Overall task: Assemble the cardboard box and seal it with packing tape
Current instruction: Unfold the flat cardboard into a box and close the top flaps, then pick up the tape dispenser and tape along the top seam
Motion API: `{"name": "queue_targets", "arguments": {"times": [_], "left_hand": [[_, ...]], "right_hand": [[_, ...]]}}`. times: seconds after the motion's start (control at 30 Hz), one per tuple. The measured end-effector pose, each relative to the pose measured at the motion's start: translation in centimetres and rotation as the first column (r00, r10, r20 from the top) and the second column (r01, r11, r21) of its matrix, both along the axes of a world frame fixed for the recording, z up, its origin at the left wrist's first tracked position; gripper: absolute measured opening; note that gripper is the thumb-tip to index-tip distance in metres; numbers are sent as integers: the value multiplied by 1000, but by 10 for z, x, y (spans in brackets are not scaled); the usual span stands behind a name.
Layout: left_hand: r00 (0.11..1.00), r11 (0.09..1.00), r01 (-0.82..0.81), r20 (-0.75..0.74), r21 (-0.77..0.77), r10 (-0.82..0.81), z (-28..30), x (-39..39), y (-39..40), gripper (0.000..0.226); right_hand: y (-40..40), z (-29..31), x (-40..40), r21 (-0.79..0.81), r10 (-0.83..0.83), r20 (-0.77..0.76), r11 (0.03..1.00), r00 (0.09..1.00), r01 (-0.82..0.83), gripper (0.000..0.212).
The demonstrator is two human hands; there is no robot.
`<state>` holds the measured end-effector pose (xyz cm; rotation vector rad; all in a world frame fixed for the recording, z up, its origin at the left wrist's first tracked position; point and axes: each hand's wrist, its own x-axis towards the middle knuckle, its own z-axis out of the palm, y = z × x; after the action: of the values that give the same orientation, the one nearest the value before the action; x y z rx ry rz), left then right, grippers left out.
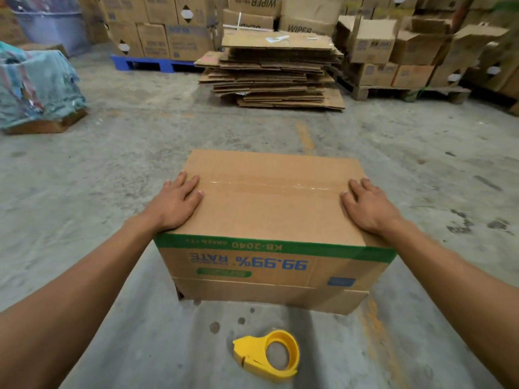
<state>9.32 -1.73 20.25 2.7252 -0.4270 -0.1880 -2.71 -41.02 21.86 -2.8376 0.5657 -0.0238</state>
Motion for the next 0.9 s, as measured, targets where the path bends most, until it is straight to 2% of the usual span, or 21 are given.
{"name": "queue_targets", "arguments": {"times": [0.3,0.57,0.7,0.8,0.83,0.9], "left_hand": [[999,1000,-8,52,-7,8,4,-15,-9,63],[996,1000,-3,90,-6,3,5,-9,-10,62],[995,1000,8,104,-11,-6,3,-6,-11,62],[993,1000,2,114,-16,0,4,-6,-11,62],[994,1000,-1,112,-14,3,5,-6,-11,62],[994,1000,-2,108,-6,3,6,-8,-10,62]], "right_hand": [[-7,3,1,9,-7,28,1000,1000,7,63],[-7,1,0,1,-17,-7,1000,1000,17,64],[15,14,-2,-177,-46,-8,983,999,44,56],[58,17,3,-183,175,177,973,969,-142,49],[78,15,2,-170,299,262,950,918,-261,46],[122,9,-9,-181,548,407,833,731,-524,39]]}}
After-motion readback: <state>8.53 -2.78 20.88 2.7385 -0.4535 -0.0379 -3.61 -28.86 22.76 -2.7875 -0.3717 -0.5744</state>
